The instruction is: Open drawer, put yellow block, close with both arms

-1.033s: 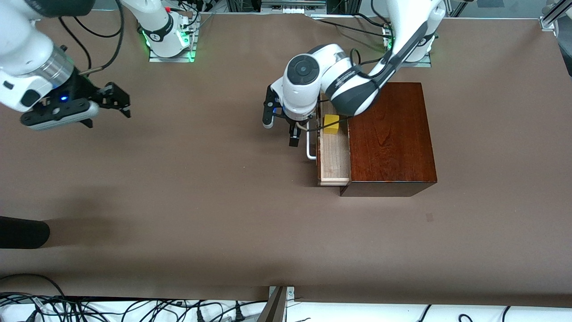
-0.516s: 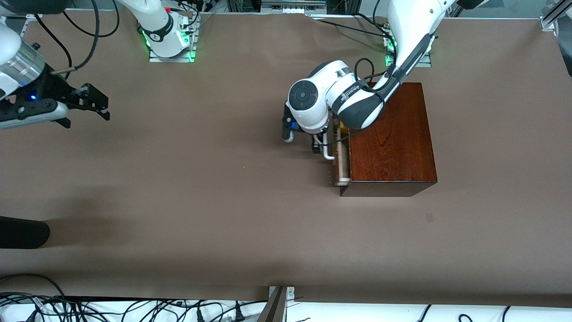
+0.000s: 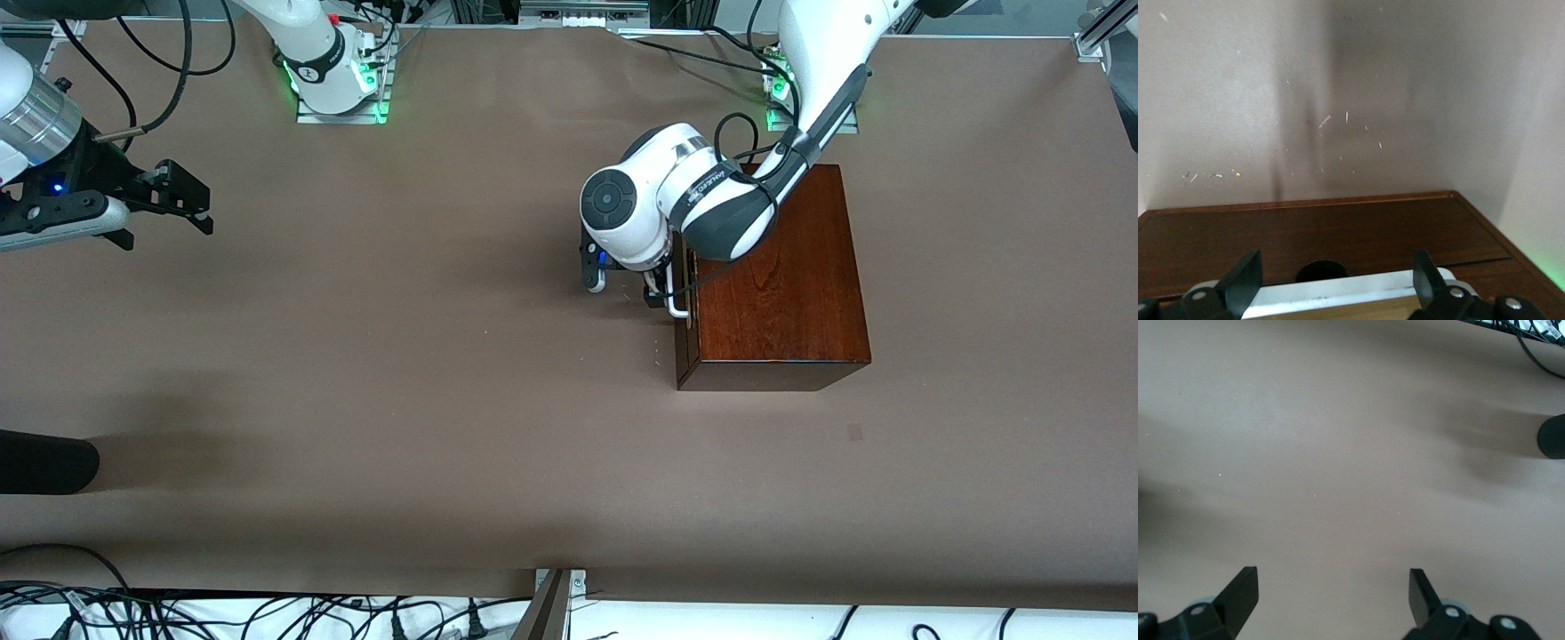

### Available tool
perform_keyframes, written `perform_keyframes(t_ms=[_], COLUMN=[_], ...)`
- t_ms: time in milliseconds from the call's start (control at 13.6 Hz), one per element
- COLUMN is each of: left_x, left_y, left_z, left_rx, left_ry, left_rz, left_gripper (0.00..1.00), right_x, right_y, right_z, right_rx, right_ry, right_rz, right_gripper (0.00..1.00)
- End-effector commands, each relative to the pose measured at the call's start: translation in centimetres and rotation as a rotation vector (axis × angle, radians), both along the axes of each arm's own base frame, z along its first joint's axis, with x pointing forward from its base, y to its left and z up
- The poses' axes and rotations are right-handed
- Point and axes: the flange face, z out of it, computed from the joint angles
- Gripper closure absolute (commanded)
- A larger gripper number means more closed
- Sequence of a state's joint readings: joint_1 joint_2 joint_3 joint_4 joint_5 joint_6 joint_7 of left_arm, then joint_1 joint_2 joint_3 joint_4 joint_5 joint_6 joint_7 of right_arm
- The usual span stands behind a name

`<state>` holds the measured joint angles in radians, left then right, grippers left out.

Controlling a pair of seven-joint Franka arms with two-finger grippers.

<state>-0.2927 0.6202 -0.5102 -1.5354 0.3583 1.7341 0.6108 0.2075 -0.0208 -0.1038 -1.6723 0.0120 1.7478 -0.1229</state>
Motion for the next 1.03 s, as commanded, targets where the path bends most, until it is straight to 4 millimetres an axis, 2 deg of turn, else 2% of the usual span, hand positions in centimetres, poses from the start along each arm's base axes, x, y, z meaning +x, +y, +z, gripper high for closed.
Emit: perform_keyframes(t_ms=[0,74,221,295,443,664,738,811,885,959], left_x=[0.4,0.9,3.9,4.7,5.5,6.8,7.4,7.2,6.8,6.6], left_y=[-1.0,-0.6,4.8,8.0,13.0,21.4,24.5,26.6,29.9,32.4], left_z=[6.9,9.4,13.7,15.7,19.2,22.5,24.9,26.8,29.4,30.7], left_rx=[-0.123,-0.157,-0.184,-0.158,-0.091,-0.008,-0.018,-0.004,-0.003,-0.015], left_ry=[-0.026,-0.043,-0.075,-0.085,-0.126,-0.161,-0.185,-0.209,-0.282,-0.309], left_rz=[0.171,0.225,0.369,0.429,0.591,0.845,0.902,0.947,1.048,1.178], left_gripper=[0.00,0.00,0.00,0.00,0.00,0.00,0.00,0.00,0.00,0.00], right_x=[0.2,0.4,0.2,0.1,0.0,-0.1,-0.1,-0.2,-0.2,-0.2], right_y=[-0.1,-0.1,-0.2,-0.2,-0.1,-0.2,-0.2,-0.3,-0.3,-0.3], right_z=[0.7,0.4,0.5,0.5,0.5,0.4,0.3,0.3,0.2,0.2], right_rx=[-0.015,-0.016,-0.017,-0.019,-0.020,-0.023,-0.023,-0.022,-0.023,-0.023], right_ry=[-0.002,0.003,0.015,0.021,0.031,0.039,0.042,0.050,0.057,0.057], right_rz=[0.000,0.001,0.003,0.003,0.002,0.005,0.006,0.003,0.003,0.002], right_gripper=[0.00,0.00,0.00,0.00,0.00,0.00,0.00,0.00,0.00,0.00])
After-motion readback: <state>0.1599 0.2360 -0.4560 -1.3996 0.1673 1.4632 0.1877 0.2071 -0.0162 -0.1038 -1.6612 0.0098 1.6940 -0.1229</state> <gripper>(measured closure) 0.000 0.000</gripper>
